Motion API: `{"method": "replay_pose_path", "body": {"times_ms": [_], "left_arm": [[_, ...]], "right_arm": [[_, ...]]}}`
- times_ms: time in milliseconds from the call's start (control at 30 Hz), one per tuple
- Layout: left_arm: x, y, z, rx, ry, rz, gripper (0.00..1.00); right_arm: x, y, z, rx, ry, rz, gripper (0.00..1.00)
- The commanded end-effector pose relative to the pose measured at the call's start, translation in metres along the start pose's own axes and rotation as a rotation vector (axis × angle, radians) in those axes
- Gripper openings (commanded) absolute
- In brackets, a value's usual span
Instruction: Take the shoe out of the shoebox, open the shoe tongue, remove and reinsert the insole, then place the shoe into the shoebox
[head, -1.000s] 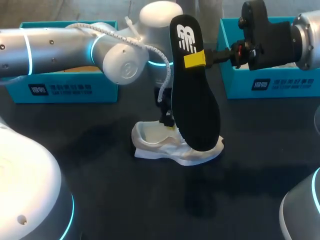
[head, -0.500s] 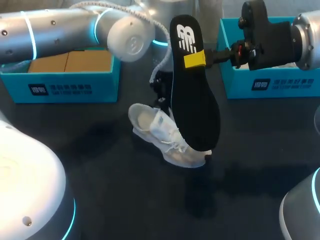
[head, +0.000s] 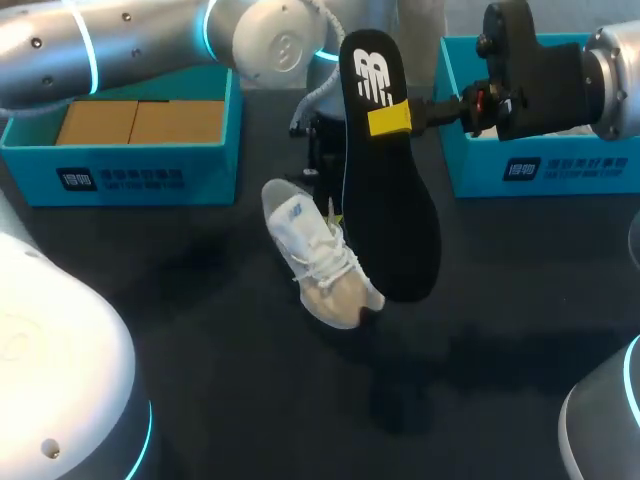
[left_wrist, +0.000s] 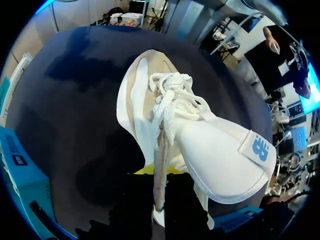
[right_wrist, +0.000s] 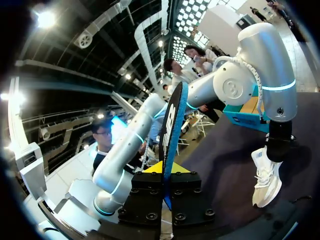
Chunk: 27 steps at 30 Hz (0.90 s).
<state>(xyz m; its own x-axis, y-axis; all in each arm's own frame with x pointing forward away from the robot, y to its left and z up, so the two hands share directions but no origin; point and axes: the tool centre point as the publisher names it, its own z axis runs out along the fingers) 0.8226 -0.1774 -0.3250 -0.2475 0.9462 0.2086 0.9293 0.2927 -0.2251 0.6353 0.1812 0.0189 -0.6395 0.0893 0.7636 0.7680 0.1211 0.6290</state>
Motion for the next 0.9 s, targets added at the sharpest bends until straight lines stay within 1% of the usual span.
{"method": "replay_pose_path", "body": {"times_ms": [33, 167, 300, 400, 633, 900], "left_arm": [[-0.004, -0.003, -0.01, -0.046, 0.051, 0.087, 0.0], [-0.009, 0.0, -0.012, -0.086, 0.076, 0.129, 0.0], [-0.015, 0.0, -0.014, -0.107, 0.089, 0.186, 0.0], [-0.021, 0.002, -0.013, -0.116, 0.1, 0.192, 0.0], [-0.034, 0.009, -0.01, -0.113, 0.118, 0.209, 0.0], [-0.048, 0.009, -0.001, -0.1, 0.142, 0.244, 0.0]], "right_arm": [[-0.001, 0.001, 0.003, 0.002, -0.001, 0.001, 0.0], [-0.001, 0.001, 0.003, 0.002, -0.001, 0.001, 0.0], [-0.001, 0.001, 0.003, 0.002, -0.001, 0.001, 0.0], [-0.001, 0.001, 0.003, 0.002, -0.001, 0.001, 0.0], [-0.001, 0.001, 0.003, 0.002, -0.001, 0.001, 0.0], [-0.001, 0.001, 0.003, 0.002, -0.001, 0.001, 0.0]]}}
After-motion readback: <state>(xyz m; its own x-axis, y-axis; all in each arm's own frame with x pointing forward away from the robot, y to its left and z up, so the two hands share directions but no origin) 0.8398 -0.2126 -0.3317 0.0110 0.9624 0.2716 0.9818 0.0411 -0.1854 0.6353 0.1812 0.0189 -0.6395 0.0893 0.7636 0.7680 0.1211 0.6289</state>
